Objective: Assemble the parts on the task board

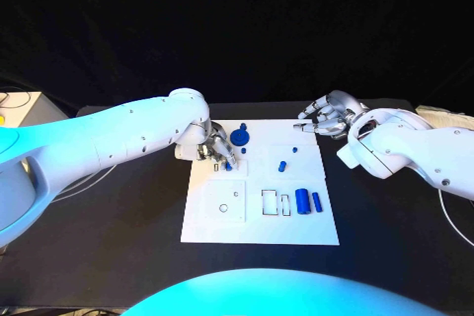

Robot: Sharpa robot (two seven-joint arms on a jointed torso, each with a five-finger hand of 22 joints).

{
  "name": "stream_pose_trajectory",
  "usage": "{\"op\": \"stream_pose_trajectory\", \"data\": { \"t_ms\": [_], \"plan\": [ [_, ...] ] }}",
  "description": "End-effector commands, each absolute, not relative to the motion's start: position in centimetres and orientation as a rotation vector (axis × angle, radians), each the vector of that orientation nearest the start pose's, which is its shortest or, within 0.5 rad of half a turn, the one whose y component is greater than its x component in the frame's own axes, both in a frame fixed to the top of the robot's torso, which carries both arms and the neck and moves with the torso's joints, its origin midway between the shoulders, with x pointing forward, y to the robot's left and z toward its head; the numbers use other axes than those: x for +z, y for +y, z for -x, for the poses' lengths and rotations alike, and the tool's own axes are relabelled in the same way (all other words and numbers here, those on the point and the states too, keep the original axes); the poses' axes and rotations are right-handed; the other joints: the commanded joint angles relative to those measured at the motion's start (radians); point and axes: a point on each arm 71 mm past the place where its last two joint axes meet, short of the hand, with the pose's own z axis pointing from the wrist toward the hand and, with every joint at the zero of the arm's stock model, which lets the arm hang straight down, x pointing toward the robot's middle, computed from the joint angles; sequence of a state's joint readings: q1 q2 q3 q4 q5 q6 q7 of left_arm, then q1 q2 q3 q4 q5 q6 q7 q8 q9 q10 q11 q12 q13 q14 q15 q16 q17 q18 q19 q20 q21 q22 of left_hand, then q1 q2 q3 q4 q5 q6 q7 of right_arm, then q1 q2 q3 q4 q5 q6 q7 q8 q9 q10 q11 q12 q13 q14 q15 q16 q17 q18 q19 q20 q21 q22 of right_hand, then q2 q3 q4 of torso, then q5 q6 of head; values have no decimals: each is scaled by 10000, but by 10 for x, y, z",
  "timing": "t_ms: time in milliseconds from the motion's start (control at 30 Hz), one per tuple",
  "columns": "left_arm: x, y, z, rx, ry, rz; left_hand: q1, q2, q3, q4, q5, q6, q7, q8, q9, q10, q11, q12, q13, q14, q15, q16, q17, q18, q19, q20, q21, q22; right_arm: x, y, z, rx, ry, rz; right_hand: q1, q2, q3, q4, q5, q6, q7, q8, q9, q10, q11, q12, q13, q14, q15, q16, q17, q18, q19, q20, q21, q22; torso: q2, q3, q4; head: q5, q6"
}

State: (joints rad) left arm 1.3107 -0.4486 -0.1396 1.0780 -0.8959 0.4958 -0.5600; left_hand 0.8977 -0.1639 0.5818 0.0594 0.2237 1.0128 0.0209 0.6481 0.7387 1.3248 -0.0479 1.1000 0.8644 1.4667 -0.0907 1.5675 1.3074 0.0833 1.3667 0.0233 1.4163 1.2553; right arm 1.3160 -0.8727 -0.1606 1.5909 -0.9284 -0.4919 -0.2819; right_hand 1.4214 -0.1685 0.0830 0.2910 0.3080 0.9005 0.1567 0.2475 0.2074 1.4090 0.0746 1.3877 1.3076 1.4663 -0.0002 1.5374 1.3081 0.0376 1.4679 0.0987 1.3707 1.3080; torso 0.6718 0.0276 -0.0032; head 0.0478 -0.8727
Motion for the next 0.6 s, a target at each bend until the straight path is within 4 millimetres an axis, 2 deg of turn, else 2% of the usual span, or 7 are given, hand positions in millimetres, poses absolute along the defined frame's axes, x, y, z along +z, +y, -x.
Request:
{"op": "stream_pose_trajectory", "data": {
  "t_ms": [33, 267, 367, 433, 467, 500, 600],
  "plan": [
    [-239, 139, -532, -3248, 26498, 267, 31, -126, -133, 29, -61, 8, -3, -54, -15, 21, 34, 17, -11, 1041, -10, 33, 2634, -95, -53, -16, -43, -39, -177, -218, -483, 6911, 17522, -4606, -88, 10, 25, -12, 51, -68, 28, 65, -9, -55, 8, -23, 876, 846, 5, -47, 1874, 79, 214, 39, -66, 1533, 10, -2, 0, 6, 1],
    [-237, 142, -530, -3249, 26299, 288, 50, -267, -688, 345, -145, 44, 7, -101, -47, -1, 41, -9, -54, 1041, -5, 33, 2634, -90, -69, -12, -67, -62, -177, -218, -483, 6918, 17510, -4610, -88, 8, 25, -12, 52, -69, 28, 66, -9, -67, 9, -36, 863, 844, 5, -51, 1866, 85, 203, 39, -96, 1517, 6, -3, 3, -11, 1],
    [-235, 144, -529, -3312, 26154, 334, 184, -242, -1070, 649, -741, 72, 6, -134, -67, 6, 43, 5, -44, 1041, -3, 33, 2634, -90, -62, -9, -73, -57, -177, -218, -483, 6918, 17501, -4621, -88, 8, 25, -12, 52, -69, 28, 66, -9, -67, 9, -36, 863, 844, 5, -51, 1866, 85, 203, 39, -96, 1517, -5, -4, 2, -20, 1],
    [-233, 145, -528, -3382, 26059, 364, 239, -234, -1162, 729, -863, 77, 7, -142, -72, 5, 43, 4, -49, 1041, -3, 33, 2634, -90, -60, -9, -74, -55, -177, -219, -483, 6916, 17498, -4631, -88, 8, 25, -12, 52, -69, 28, 66, -9, -67, 9, -36, 863, 844, 5, -51, 1866, 85, 203, 39, -96, 1517, -13, -2, 2, -29, 1],
    [-232, 146, -528, -3415, 26005, 365, 304, -225, -1324, 877, -1248, 85, 5, -150, -75, 7, 44, 8, -49, 1041, -3, 33, 2634, -88, -61, -8, -80, -62, -177, -219, -483, 6915, 17498, -4636, -88, 8, 25, -12, 52, -69, 28, 66, -9, -67, 9, -36, 863, 844, 5, -51, 1866, 85, 203, 39, -96, 1517, -14, -3, 4, -33, 1],
    [-230, 146, -528, -3444, 25946, 361, 378, -217, -1427, 966, -1433, 87, 6, -152, -74, 10, 42, 17, -42, 1041, -3, 33, 2634, -86, -63, -9, -85, -66, -177, -219, -483, 6914, 17497, -4642, -88, 8, 25, -12, 52, -69, 28, 66, -9, -67, 9, -36, 863, 844, 5, -51, 1866, 85, 203, 39, -96, 1517, -13, -2, 3, -28, 1],
    [-224, 148, -528, -3554, 25767, 349, 477, -233, -1579, 1085, -1606, 66, 11, -153, -68, -26, 46, -29, -116, 1041, -7, 33, 2634, -80, -75, -11, -100, -86, -177, -219, -483, 6909, 17497, -4658, -92, 7, 25, -11, 53, -71, 29, 68, -10, -61, 9, -28, 870, 842, 5, -55, 1861, 87, 199, 40, -106, 1513, -10, 4, -1, -11, 1]
  ]
}}
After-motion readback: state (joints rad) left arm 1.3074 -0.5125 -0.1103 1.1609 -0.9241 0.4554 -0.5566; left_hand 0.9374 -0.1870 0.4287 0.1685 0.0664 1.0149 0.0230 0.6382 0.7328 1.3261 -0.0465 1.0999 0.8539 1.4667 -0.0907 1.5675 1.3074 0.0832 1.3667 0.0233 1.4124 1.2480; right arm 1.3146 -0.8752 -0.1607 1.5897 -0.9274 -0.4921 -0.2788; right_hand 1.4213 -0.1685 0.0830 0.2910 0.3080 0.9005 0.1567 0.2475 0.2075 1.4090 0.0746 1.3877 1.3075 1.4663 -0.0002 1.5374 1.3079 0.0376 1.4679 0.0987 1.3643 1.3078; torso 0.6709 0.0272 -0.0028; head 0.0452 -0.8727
